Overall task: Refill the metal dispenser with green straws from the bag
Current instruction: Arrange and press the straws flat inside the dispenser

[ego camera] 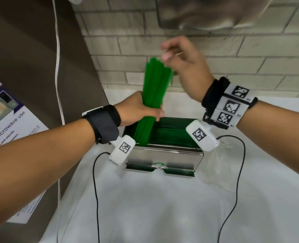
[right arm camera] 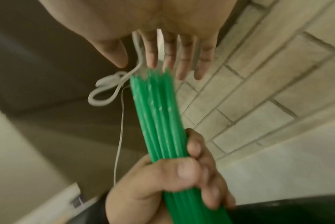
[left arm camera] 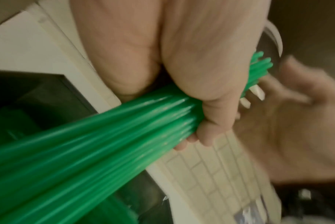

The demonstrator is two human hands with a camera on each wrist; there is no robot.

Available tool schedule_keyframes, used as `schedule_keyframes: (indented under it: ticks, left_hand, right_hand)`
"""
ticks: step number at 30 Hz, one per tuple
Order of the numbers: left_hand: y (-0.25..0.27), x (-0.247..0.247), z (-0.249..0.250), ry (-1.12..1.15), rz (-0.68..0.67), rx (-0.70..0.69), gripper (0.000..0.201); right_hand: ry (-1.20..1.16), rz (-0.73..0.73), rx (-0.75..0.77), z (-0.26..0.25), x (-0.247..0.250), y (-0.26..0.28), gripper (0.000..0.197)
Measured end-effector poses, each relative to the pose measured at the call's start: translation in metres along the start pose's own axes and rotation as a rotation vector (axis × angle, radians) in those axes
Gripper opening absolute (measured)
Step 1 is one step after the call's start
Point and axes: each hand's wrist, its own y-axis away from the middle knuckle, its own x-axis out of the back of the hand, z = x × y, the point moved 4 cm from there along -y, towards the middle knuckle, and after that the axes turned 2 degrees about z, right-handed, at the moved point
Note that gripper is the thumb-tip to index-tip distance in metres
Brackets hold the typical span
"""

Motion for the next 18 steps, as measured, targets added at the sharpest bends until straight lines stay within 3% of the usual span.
schedule_keyframes:
  ticks: [2,4,6,8,9,11,14,15,18]
  left_hand:
    - [0.000,0.014,0.005,0.221,0.133,-0.055,0.016]
    - [-0.003,0.018,0.011,0.419,0.177,-0.096,0.014]
    - [-0.004,0.009,0.018,0.554,0.154,-0.096,0.016]
    - [-0.004,-0.004,0.020,0.661,0.126,-0.073,0.028]
    - [-0.002,-0.010,0.019,0.680,0.123,-0.066,0.030]
    - [0.002,-0.017,0.016,0.639,0.149,-0.049,0.029]
    - [0.002,-0.015,0.010,0.472,0.206,-0.027,0.019]
    - [0.003,-0.008,0.012,0.433,0.236,-0.040,0.028]
    - [0.007,0.027,0.028,0.346,0.431,-0.224,0.088]
  right_hand:
    - [-0.202,0.003,-0.158,0.013,0.008,0.000,0.030]
    - [0.035,-0.261,-0.280,0.030,-0.005,0.013,0.047]
    - [0.314,-0.510,-0.303,0.042,-0.028,0.033,0.078]
    - [0.255,-0.526,-0.250,0.043,-0.047,0.042,0.101]
    - [0.186,-0.508,-0.224,0.043,-0.053,0.044,0.104]
    - [0.125,-0.505,-0.230,0.048,-0.060,0.045,0.089]
    - [0.184,-0.500,-0.316,0.057,-0.061,0.047,0.037]
    - [0.180,-0.490,-0.341,0.059,-0.061,0.046,0.027]
    - [0.135,-0.535,-0.389,0.060,-0.058,0.045,0.018]
